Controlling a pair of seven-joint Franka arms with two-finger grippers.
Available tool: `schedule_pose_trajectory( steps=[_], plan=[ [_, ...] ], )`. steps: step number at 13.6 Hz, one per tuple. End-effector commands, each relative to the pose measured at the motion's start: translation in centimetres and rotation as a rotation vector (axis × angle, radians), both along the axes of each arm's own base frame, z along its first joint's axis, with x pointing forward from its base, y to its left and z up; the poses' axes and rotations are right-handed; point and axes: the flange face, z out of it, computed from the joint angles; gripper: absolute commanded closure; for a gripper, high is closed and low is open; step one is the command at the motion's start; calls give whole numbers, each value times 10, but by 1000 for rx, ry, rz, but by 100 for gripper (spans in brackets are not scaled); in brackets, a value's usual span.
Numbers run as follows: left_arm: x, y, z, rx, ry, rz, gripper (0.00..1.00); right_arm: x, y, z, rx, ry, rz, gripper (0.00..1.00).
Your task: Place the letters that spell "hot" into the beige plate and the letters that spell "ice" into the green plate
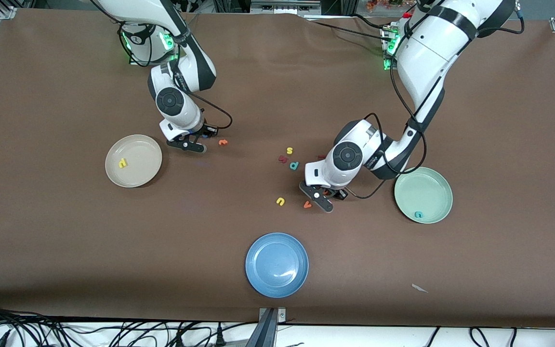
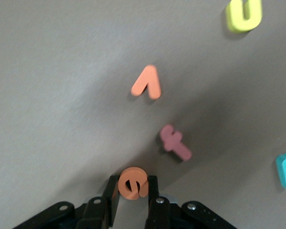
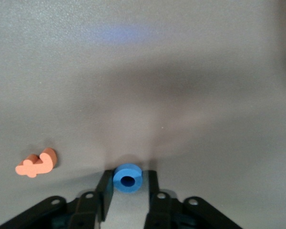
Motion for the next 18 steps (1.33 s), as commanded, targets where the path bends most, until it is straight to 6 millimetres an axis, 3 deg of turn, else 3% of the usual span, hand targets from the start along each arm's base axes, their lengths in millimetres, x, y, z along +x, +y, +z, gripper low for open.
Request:
schedule_pose_trajectory(
  steps=[1,3,5,8,10,11,12,13,15,18],
  plan=[
    [16,40,46,85,15,50,93,-7,-2,3,8,-3,-12,85],
    [25,76,66,127,47,98,93,-7,-2,3,7,0,-11,92],
    [39,130,78,152,84,138,93,-2,1,10,9,2,-21,92],
    [56,209,73,143,116,164,93,27,5,52,-8,96,-45,92],
    [56,239,60,149,145,202,92,62,-13,90,-26,164,-37,92],
    [58,263,50,149,160,233,92,79,-32,104,-27,171,-11,92],
    [59,274,41,144,169,249,90,91,-57,108,-31,174,31,92],
    [58,274,36,143,176,249,84,100,-82,108,-25,173,96,92],
    [59,272,41,144,172,244,0,113,-131,94,-18,188,171,92],
    [59,247,65,134,144,217,0,121,-184,53,-24,213,261,92]
  ],
)
